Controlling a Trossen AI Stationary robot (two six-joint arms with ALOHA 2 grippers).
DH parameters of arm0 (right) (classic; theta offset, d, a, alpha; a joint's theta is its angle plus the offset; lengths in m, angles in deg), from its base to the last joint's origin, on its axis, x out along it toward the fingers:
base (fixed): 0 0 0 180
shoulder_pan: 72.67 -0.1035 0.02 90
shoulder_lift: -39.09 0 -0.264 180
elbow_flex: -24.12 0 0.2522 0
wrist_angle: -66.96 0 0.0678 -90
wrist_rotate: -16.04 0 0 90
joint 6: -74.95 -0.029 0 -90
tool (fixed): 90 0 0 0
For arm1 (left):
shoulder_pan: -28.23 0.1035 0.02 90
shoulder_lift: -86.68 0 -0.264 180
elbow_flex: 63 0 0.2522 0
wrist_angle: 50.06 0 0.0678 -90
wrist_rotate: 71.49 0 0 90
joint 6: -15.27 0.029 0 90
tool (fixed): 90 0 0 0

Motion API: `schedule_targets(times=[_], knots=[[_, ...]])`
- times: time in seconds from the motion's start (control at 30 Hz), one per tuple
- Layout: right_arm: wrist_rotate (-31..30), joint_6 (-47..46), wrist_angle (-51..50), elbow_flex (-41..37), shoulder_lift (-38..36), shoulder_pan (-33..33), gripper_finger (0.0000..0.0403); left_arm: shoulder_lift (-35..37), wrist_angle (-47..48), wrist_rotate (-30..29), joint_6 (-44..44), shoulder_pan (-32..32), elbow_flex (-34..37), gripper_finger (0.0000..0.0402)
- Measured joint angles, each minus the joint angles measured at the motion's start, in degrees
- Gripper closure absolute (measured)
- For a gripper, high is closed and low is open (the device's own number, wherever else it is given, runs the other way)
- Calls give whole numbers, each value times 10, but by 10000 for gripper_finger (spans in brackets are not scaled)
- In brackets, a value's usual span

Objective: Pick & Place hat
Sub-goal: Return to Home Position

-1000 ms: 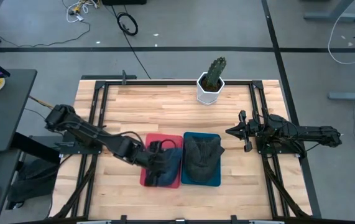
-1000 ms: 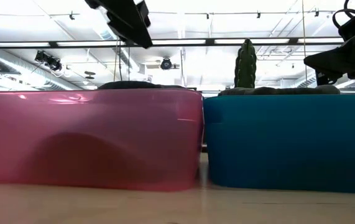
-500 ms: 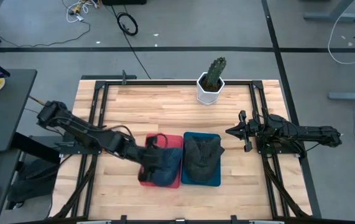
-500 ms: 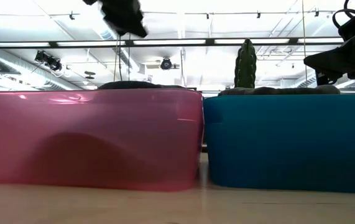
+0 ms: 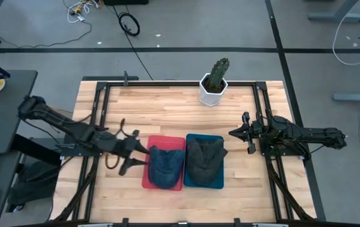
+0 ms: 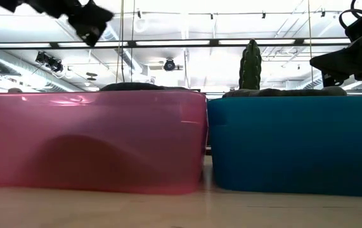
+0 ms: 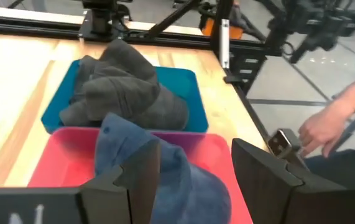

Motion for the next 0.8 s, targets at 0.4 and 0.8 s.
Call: schedule_targets(times=[0.4,0.8], knots=[[0,0,0,0,0,0,382,201,-52,-48,4,-38,157,198],[0,0,0,0,0,0,382,375,-64,-107,-4,-37,290,198]])
